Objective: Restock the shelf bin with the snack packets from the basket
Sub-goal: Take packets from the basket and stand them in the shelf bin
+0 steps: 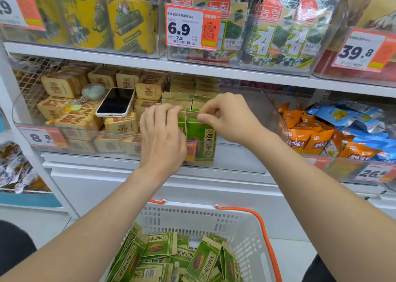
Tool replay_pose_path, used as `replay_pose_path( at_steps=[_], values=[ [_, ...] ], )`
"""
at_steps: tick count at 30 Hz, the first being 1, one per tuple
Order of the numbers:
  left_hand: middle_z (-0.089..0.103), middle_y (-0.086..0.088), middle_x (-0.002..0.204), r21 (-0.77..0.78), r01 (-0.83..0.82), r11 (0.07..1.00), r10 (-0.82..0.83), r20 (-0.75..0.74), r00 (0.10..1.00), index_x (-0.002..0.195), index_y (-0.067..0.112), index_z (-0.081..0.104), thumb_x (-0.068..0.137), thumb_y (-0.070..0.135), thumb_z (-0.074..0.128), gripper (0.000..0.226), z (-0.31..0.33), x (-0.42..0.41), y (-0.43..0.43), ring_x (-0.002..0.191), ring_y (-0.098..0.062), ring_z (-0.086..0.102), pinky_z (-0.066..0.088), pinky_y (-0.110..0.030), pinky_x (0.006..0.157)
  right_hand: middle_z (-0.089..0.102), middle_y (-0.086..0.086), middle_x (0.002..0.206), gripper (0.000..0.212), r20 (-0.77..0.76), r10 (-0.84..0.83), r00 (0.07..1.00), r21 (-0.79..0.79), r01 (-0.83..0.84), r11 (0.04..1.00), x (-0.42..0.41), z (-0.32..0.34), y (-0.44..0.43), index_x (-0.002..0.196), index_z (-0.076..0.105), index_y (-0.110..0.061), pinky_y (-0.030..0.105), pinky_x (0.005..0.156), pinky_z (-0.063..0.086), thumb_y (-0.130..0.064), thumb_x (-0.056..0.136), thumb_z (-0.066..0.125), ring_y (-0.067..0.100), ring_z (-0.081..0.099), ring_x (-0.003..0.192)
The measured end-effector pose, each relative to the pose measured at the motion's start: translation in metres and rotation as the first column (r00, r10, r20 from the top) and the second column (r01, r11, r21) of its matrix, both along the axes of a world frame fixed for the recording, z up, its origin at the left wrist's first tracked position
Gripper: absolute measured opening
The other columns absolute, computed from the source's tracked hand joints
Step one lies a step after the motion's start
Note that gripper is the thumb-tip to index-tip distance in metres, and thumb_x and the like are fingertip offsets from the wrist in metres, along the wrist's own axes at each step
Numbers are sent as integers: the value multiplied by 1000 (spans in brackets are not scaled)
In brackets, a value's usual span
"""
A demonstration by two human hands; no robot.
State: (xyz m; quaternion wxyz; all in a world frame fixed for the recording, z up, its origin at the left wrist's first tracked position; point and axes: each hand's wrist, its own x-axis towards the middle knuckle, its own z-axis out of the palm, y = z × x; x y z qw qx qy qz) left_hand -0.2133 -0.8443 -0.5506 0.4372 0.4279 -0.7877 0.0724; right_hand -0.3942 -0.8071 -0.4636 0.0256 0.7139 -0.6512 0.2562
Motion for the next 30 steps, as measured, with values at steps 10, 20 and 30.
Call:
replay_pose_path(
  at_steps=[10,20,30],
  values=[
    [41,-18,157,15,34,999,-36,102,994,142,3,50,90,7,50,53,0,0,-2,150,-38,34,30,-53,122,74,-6,83,8,-107,-43,993,-14,41,999,9,-6,-3,96,81,-29,42,90,51,-32,92,75,27,66,90],
    [49,-7,143,49,23,999,-33,222,975,147,16,46,79,12,45,68,14,7,-3,142,-31,41,28,-53,121,69,-1,116,34,-296,14,955,74,8,997,1,-11,-3,126,64,-23,45,95,42,-40,97,70,27,53,111],
    [53,-3,130,63,45,997,-62,291,955,144,17,48,81,15,54,64,14,8,-10,127,-30,46,36,-48,111,47,-3,89,20,-273,-23,962,138,62,988,-4,-13,-2,87,62,-25,40,82,32,-39,101,64,31,45,99]
  ],
)
